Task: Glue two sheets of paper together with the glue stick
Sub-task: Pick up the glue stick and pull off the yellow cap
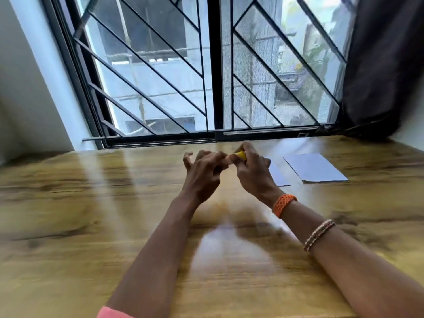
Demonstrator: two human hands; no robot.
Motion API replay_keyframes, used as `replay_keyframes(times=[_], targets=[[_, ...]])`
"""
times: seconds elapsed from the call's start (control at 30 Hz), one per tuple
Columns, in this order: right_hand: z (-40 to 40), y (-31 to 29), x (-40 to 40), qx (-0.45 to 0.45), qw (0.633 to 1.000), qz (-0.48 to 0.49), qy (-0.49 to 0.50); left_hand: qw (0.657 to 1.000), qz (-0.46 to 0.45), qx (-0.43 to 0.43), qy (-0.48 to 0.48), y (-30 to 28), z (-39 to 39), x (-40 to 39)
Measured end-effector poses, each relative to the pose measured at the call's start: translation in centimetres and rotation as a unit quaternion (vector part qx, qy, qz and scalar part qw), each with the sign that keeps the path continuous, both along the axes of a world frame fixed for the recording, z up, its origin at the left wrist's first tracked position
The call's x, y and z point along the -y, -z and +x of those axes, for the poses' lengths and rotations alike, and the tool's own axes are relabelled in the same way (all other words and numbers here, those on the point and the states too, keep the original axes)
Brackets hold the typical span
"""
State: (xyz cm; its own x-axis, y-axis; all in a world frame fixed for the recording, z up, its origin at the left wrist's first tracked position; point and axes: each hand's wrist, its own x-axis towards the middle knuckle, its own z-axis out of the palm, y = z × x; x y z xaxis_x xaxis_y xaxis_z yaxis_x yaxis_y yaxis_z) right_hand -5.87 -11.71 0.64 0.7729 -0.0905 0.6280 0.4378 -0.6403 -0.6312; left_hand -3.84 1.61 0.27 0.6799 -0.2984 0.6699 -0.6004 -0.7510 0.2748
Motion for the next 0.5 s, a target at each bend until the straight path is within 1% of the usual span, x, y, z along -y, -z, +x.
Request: replay_keyframes(times=[0.1,0.17,0.3,0.37,0.5], targets=[[-0.1,-0.3,0.6,0.005,0.999,-0.001,-0.054,0.999,0.037,0.008,-0.007,-0.3,0.2,-0.3],[-0.2,-0.5,1.1,0.007,0.996,-0.007,-0.092,0.999,0.050,-0.008,-0.002,-0.5,0.3,-0.6],[0.2,-0.4,1.6,0.009,0.994,-0.046,-0.096,0.998,0.046,-0.037,0.008,-0.5,0.6,-0.5],[0.7,-0.2,1.8,-0.017,0.996,-0.027,-0.083,0.999,0.046,0.003,0.004,-0.1,0.7,-0.5],[1.0,-0.5,2.1,-0.072,0.993,0.062,-0.067,0.992,0.075,0.102,-0.019,0.2,0.9,-0.5]])
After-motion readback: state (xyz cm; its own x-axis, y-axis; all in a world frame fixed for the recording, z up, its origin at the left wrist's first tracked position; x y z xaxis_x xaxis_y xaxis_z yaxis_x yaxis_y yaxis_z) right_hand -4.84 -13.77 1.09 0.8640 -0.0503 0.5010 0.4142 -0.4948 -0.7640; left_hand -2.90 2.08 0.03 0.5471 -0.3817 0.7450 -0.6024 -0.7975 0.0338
